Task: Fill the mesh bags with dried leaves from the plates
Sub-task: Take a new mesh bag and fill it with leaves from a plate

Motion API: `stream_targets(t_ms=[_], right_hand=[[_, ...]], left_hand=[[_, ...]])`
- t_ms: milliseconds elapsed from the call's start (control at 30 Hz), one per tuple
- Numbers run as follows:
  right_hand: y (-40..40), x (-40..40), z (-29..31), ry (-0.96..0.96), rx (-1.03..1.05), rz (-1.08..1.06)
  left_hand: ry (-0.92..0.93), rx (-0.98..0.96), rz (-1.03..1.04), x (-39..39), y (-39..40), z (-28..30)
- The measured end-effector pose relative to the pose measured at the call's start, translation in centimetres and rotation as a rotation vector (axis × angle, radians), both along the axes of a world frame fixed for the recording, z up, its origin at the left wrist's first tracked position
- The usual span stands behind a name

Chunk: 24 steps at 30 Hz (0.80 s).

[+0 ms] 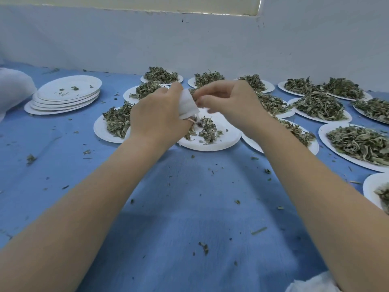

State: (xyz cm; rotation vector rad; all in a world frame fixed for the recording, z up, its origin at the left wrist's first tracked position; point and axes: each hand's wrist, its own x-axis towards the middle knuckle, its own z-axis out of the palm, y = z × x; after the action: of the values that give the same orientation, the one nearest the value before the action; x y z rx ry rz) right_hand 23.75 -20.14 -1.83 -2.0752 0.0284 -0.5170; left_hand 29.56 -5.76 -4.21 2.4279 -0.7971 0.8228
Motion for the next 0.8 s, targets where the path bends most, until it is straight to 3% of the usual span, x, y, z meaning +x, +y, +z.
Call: stream_targets(t_ms=[67,167,267,433,667,800], right_hand=[[-0.7,0.8,-1.1,0.098,-0.351,-0.133],[-0.9,1.6,-2.7,0.349,-0.593,0.014],[-0.8,1.8,-3.2,0.46,-0.639,0.086],[-1.5,0.7,-1.8,0.372,-0.458,0.008],[-2.1,0.8,-1.7,0.605,-0.724,0.021],[-1.8,0.8,-2.3,0.474,-0.742,0.024]], left_hand=[[0.028,0.045,0.021,0.1,0.0,0.1],[0.059,0.097,0.018,0.0,0.0,0.1],[0.066,0.113,0.025,-0.2,0.0,0.1],[0.057,0.106,0.039,-0.1,0.2,0.5],[0.063,0.158,0.032,-0.4,0.0,0.5],[0.08,0.178,0.028,-0.5,-0.1,0.4]])
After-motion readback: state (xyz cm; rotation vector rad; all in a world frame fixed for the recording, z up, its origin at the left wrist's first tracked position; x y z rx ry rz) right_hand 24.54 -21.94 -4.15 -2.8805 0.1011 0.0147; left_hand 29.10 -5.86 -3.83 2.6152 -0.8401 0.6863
